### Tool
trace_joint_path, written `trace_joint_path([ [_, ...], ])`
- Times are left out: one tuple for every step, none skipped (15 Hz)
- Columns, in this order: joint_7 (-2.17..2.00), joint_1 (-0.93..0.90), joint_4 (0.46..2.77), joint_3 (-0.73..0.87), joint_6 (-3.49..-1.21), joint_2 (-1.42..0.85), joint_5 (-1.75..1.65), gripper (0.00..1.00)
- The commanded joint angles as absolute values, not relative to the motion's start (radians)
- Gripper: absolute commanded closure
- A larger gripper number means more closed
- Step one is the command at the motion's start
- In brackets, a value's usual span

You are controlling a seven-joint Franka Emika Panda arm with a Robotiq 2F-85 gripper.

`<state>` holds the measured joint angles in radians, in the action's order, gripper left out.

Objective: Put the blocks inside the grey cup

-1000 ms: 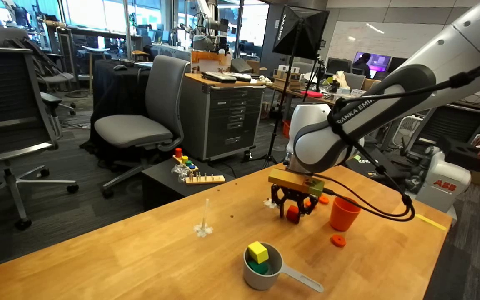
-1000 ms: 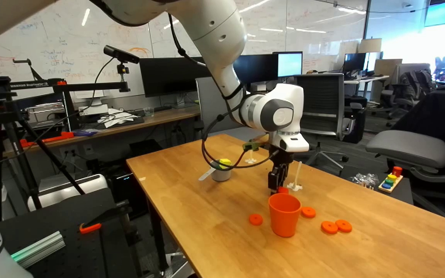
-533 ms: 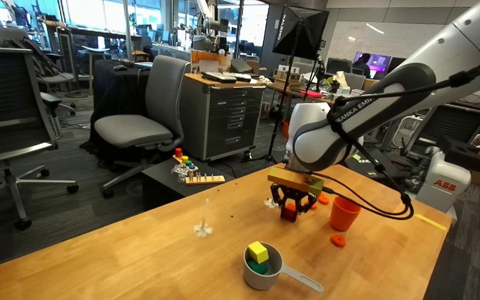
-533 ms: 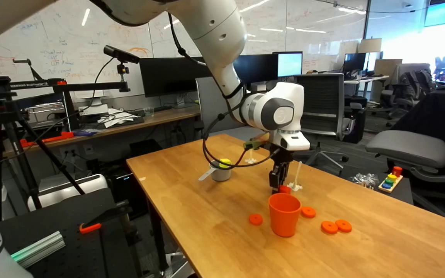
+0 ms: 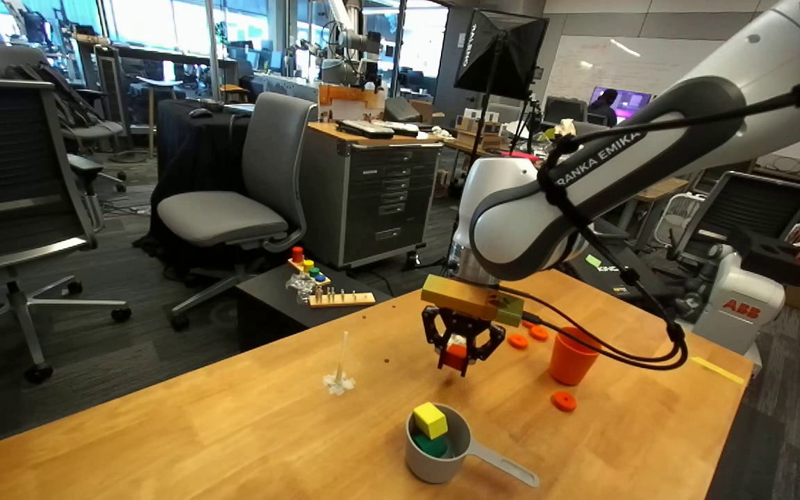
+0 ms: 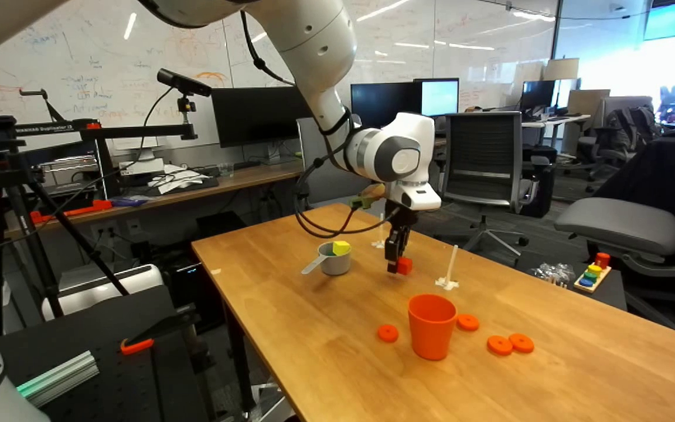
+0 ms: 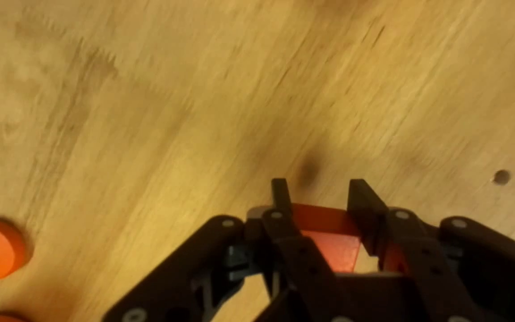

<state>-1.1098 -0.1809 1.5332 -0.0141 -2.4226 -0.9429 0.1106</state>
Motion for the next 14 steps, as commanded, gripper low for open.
trace_joint_path([
  [-1.06,-0.198,1.568,-0.061,-2.406,-0.853,0.153,0.87],
  [-1.056,-0.204,1.572,-0.073,-2.407,-0.836,0.157,0.87],
  [-1.051,-0.209,1.575,-0.086,-2.406,-0.82,0.166,0.87],
  [-1.05,-0.216,1.578,-0.094,-2.406,-0.805,0.173,0.87],
  [-1.048,-0.222,1.581,-0.103,-2.4,-0.792,0.18,0.87],
  [-1.047,-0.228,1.587,-0.111,-2.394,-0.78,0.188,0.87],
  [-1.047,-0.233,1.595,-0.118,-2.392,-0.769,0.195,0.87],
  [-1.043,-0.235,1.605,-0.13,-2.387,-0.761,0.208,0.87],
  [-1.042,-0.237,1.618,-0.14,-2.381,-0.753,0.222,0.87],
  [-1.038,-0.239,1.629,-0.15,-2.378,-0.748,0.235,0.87],
  [-1.035,-0.24,1.646,-0.159,-2.376,-0.742,0.248,0.87],
  [-1.032,-0.242,1.658,-0.167,-2.373,-0.737,0.26,0.87],
  [-1.029,-0.243,1.673,-0.173,-2.37,-0.731,0.272,0.87],
  [-1.026,-0.243,1.686,-0.18,-2.365,-0.727,0.285,0.87],
])
